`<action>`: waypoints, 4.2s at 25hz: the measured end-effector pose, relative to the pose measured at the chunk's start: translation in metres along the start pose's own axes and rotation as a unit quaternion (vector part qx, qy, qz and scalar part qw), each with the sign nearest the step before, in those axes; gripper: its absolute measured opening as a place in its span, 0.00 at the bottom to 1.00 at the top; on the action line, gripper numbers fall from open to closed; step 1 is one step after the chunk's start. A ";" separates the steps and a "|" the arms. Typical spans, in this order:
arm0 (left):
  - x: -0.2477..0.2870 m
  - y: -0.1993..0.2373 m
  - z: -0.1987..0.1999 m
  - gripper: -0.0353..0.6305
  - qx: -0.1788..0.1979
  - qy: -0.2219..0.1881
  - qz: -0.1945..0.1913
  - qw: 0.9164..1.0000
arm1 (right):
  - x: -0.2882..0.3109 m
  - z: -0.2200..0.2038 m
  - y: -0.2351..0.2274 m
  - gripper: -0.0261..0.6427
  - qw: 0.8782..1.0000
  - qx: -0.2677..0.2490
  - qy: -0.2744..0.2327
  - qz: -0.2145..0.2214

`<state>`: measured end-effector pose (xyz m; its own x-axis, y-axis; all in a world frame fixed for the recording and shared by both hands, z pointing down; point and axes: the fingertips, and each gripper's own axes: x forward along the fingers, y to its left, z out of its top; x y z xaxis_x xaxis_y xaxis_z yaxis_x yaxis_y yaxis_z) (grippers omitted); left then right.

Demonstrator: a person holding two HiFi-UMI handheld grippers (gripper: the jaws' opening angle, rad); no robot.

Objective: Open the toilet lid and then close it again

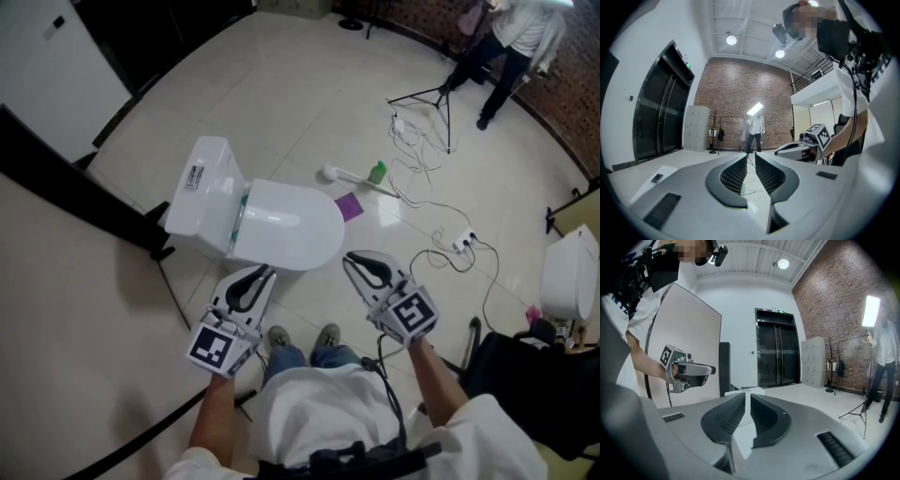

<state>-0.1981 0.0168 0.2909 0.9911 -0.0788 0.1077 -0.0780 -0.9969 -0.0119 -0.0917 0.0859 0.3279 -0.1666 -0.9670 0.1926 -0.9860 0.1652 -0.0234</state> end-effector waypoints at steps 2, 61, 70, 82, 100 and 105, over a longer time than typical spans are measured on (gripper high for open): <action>-0.001 0.005 0.000 0.13 0.008 -0.009 0.012 1.000 | 0.002 -0.004 -0.001 0.09 1.000 0.000 0.007 0.003; 0.221 0.032 -0.334 0.13 -0.050 0.139 0.294 0.944 | 0.212 -0.485 -0.284 0.31 0.711 0.597 0.328 0.173; 0.235 0.026 -0.364 0.13 -0.056 0.148 0.277 0.948 | 0.225 -0.490 -0.271 0.31 0.707 0.596 0.325 0.200; 0.221 0.027 -0.376 0.13 -0.058 0.158 0.301 0.939 | 0.220 -0.487 -0.272 0.08 0.744 0.512 0.376 0.206; 0.211 0.015 -0.415 0.42 0.240 0.416 0.270 0.835 | 0.214 -0.318 -0.256 0.05 0.687 0.597 0.307 0.276; 0.197 0.042 -0.360 0.15 0.263 0.373 0.303 0.837 | 0.226 -0.263 -0.246 0.05 0.683 0.613 0.264 0.297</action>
<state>-0.0454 -0.0414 0.6690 0.4276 -0.7451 0.5119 -0.2896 -0.6493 -0.7032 0.1156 -0.1223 0.6352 -0.8332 -0.5414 0.1127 -0.0681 -0.1018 -0.9925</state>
